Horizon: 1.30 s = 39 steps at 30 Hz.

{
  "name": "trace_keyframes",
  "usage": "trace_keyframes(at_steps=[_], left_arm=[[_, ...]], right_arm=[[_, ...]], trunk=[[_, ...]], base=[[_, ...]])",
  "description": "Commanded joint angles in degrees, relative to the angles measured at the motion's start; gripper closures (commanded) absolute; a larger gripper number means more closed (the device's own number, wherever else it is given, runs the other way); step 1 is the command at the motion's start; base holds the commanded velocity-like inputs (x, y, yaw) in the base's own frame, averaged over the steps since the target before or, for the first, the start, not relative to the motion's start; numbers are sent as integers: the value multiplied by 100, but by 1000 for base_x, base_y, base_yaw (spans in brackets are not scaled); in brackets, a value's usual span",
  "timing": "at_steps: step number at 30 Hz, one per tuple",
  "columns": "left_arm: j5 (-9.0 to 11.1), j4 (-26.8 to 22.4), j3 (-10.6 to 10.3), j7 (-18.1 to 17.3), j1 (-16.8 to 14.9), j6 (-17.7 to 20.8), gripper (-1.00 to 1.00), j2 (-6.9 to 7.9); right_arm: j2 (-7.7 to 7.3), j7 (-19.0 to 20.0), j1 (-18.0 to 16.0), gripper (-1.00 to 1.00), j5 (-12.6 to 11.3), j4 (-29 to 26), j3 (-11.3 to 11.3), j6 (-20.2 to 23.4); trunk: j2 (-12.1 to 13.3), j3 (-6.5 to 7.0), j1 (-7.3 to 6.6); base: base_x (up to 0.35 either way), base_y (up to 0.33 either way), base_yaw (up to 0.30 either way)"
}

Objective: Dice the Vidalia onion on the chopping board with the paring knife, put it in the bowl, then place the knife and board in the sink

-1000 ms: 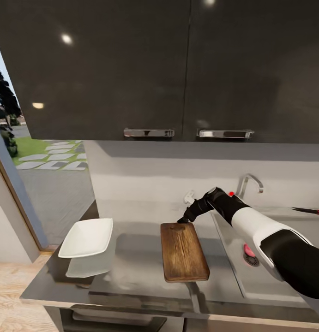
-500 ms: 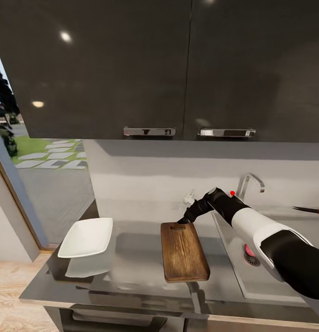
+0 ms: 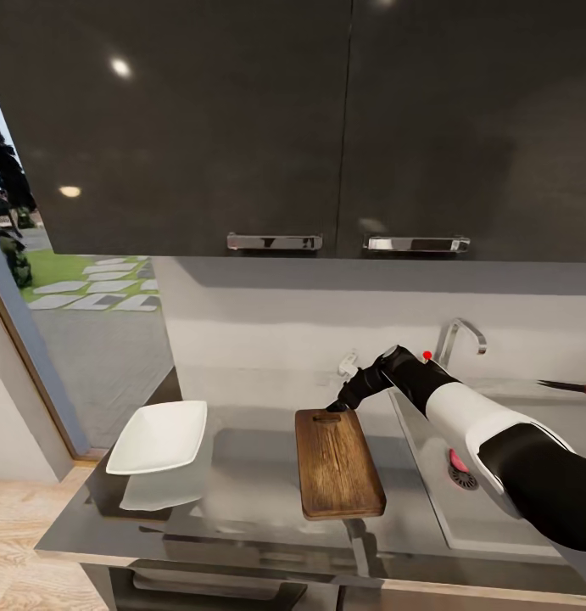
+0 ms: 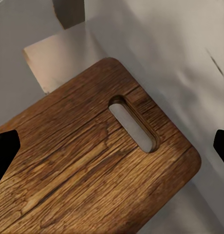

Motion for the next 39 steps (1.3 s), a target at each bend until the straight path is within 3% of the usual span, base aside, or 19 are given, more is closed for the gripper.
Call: trace_keyframes(at_steps=[1,23,39], left_arm=[[39,6,4,-7,-2,-21,-100,0],[39,11,13,-7,-2,-22,-100,9],[39,11,13,-7,-2,-22,-100,9]], right_arm=[[-1,29,-1,-100,43,-16,-23,39],[8,25,15,-100,42,-16,-23,35],[17,20,17,-100,44,-16,-21,32]], trunk=[[-11,-13,3],[-11,-154,3],[-11,-298,3]], base=[[0,0,0],[1,0,0],[176,-31,0]])
